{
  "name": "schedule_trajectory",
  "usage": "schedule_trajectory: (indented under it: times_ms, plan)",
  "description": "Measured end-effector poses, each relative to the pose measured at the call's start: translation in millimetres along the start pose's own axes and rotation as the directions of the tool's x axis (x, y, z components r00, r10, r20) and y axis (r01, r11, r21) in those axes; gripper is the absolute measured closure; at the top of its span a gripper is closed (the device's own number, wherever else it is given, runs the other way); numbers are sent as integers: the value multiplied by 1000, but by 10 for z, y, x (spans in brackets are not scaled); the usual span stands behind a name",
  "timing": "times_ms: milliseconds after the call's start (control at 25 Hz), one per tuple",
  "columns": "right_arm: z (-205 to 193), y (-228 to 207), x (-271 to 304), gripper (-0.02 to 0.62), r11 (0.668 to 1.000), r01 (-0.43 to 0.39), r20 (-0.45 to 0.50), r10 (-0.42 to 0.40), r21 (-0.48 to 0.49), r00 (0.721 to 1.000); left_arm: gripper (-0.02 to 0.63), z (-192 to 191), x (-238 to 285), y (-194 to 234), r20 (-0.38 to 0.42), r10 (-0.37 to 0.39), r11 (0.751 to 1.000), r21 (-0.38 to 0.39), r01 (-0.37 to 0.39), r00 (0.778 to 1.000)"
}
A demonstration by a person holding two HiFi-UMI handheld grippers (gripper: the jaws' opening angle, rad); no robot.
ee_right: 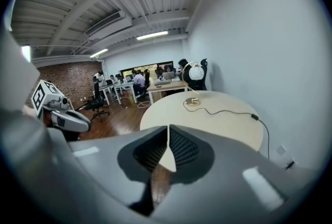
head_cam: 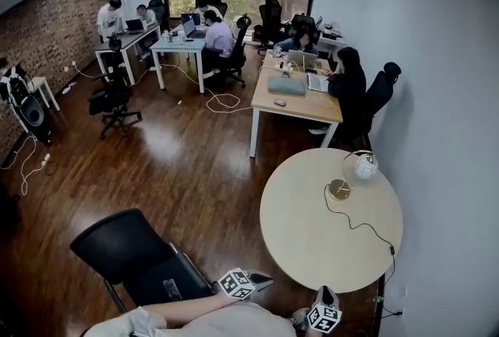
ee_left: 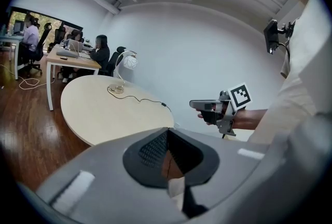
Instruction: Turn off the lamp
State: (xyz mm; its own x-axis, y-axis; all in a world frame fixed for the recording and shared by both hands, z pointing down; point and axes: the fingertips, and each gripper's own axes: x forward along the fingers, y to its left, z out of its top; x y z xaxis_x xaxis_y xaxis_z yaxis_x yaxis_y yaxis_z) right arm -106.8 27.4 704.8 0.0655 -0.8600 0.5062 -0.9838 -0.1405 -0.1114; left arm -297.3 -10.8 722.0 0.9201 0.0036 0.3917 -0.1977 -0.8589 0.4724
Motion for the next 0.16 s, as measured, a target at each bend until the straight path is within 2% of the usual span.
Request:
schedule_trajectory:
  times_ms: [160]
  plan:
    - [38, 83, 116, 594, 999, -32, 9, 32, -7, 999, 629, -1, -51, 99, 12, 27, 1000, -9, -27, 1000]
